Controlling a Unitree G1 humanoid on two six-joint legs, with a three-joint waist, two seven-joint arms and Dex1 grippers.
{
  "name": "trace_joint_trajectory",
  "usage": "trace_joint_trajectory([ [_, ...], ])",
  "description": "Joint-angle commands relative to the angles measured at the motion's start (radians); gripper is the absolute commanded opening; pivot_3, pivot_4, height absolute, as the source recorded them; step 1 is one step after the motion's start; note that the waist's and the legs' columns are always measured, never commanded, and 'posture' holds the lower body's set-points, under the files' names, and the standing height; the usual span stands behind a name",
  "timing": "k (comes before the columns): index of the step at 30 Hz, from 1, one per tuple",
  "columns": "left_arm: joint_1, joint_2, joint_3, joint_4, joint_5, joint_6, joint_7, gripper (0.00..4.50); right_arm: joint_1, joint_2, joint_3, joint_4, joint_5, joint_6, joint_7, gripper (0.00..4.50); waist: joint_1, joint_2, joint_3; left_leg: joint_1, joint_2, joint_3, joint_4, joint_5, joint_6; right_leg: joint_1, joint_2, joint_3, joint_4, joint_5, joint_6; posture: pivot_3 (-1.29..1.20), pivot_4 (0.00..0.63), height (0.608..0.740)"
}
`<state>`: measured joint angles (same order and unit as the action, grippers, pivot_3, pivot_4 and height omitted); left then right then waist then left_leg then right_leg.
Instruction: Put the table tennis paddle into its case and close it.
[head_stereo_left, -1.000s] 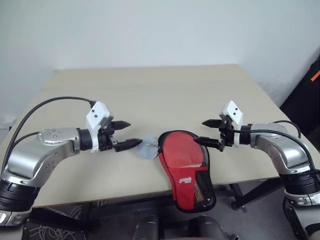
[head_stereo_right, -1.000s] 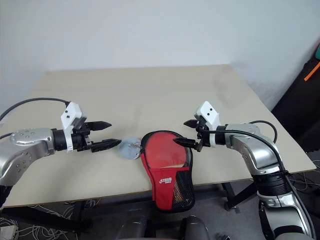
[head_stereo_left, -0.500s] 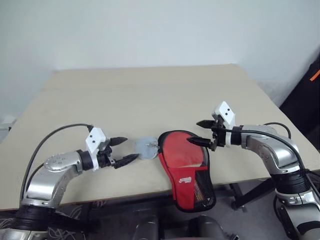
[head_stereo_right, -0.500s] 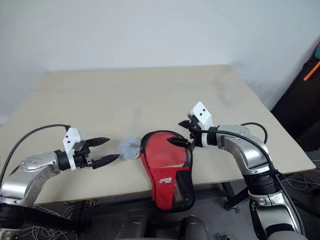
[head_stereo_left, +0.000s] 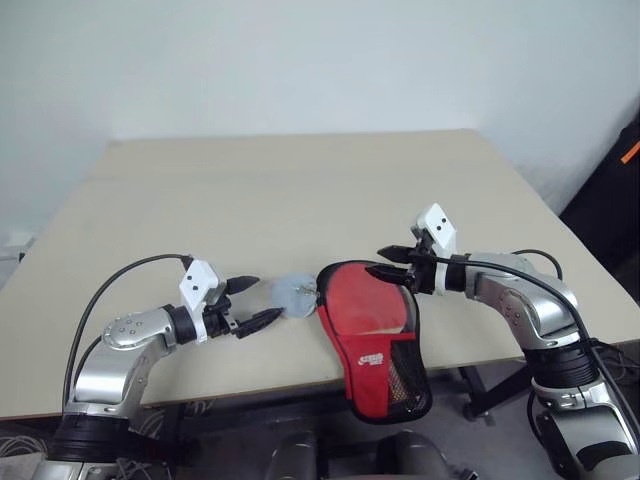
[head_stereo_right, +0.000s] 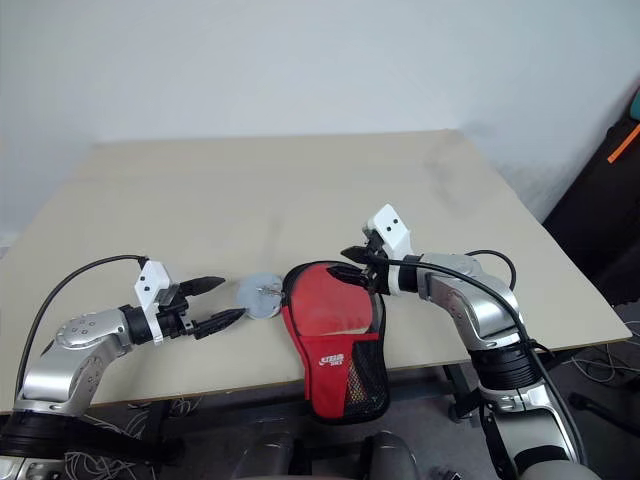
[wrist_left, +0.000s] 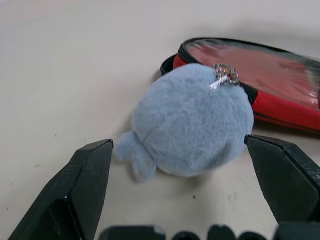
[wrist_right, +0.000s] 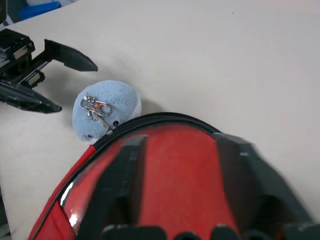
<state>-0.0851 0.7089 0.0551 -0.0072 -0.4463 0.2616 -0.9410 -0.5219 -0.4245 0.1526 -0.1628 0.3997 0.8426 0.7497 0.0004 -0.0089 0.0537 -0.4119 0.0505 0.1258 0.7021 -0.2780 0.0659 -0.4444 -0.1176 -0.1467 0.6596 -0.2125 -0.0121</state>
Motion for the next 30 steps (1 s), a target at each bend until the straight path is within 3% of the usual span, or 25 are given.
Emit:
trace_joint_trajectory([
  [1,-0.006,0.000,0.025,-0.009,0.006,-0.018,-0.016,4.50,-0.002,0.014,0.000,-0.007,0.003,-0.005,-0.017,0.83,0.000,0.000,0.000,0.000,0.000,0.000,0.000,0.000,0.000,0.000,0.000,0.000,0.000,0.000,0.000,0.00,0.000,0.706],
  [3,-0.006,0.001,0.024,-0.004,0.013,-0.023,-0.021,4.50,-0.002,0.022,0.009,0.001,-0.007,-0.011,-0.028,0.16,0.000,0.000,0.000,0.000,0.000,0.000,0.000,0.000,0.000,0.000,0.000,0.000,0.000,0.000,0.000,0.00,0.000,0.706],
  [17,-0.051,-0.028,0.003,0.038,0.059,-0.031,-0.039,4.50,0.010,0.075,0.056,0.074,-0.054,-0.031,-0.068,0.16,-0.001,0.000,0.000,0.000,0.000,0.000,0.000,0.000,0.000,0.000,0.000,0.000,0.000,0.000,0.000,0.00,0.000,0.706],
  [30,-0.179,-0.120,-0.088,0.153,0.129,-0.043,-0.060,4.50,0.009,0.107,0.064,0.065,-0.047,-0.019,-0.082,0.16,-0.001,0.000,0.000,0.000,0.000,0.000,0.001,0.001,0.001,0.001,0.001,0.000,0.000,0.001,-0.001,0.00,0.000,0.706],
])
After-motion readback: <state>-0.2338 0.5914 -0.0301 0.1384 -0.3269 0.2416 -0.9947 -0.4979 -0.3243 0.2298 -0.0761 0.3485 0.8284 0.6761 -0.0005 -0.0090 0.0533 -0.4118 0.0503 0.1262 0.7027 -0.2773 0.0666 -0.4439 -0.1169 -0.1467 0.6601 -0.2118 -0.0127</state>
